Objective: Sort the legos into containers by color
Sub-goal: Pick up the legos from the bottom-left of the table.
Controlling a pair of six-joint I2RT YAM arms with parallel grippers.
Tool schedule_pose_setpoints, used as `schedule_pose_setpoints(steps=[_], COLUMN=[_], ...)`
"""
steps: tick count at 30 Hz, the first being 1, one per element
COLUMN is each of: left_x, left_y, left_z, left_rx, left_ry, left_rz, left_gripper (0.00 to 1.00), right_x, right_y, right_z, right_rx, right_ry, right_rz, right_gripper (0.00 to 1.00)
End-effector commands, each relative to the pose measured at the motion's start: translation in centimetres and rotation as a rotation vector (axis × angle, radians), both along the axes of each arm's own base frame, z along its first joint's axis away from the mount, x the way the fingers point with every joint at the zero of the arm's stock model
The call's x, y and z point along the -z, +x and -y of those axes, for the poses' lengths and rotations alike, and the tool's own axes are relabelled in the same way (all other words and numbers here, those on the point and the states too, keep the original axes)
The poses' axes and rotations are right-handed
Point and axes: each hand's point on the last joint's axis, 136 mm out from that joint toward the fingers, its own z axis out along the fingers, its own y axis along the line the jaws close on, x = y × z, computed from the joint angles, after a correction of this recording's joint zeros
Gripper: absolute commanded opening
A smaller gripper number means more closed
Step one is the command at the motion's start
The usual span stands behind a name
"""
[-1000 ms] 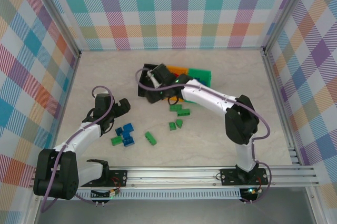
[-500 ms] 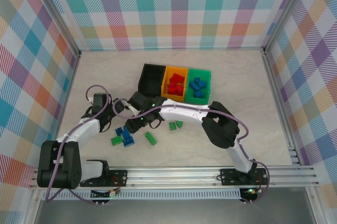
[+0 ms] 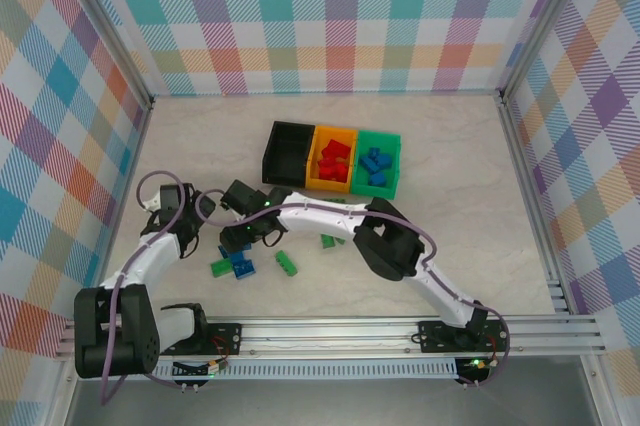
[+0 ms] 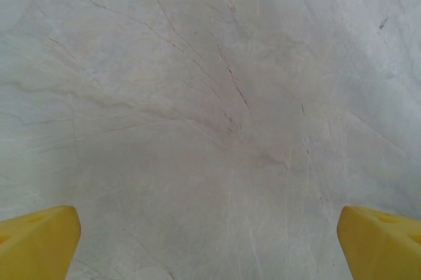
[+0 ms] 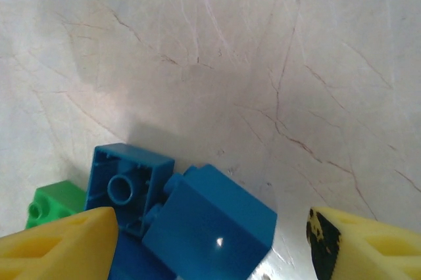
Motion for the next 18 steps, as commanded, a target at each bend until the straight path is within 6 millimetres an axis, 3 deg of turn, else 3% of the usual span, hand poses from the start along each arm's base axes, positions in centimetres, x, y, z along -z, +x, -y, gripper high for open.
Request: schedule_pose_setpoints(steps=[1, 9, 18], left_x=[-0.1, 0.9, 2.2], left_y=[-0.8, -0.2, 0.4], left_z=[-0.8, -0.2, 0.2], left_rx=[-0.046, -0.015, 0.04], left_ry=[0.0, -0.024, -0.03], left_rz=[0.002, -0.037, -0.116], left_gripper=[1.0, 1.0, 1.0], right_x=[2.7, 3.2, 0.0], right_y=[-0.5, 0.1, 2.5], right_z=[1.3, 4.8, 9.6], right_rx=[0.024, 0.061, 0.164], right_ry=[-0.106, -0.165, -0.132], right_rz=[-0.026, 0.019, 0.07], right_gripper=[0.73, 0.53, 0.44])
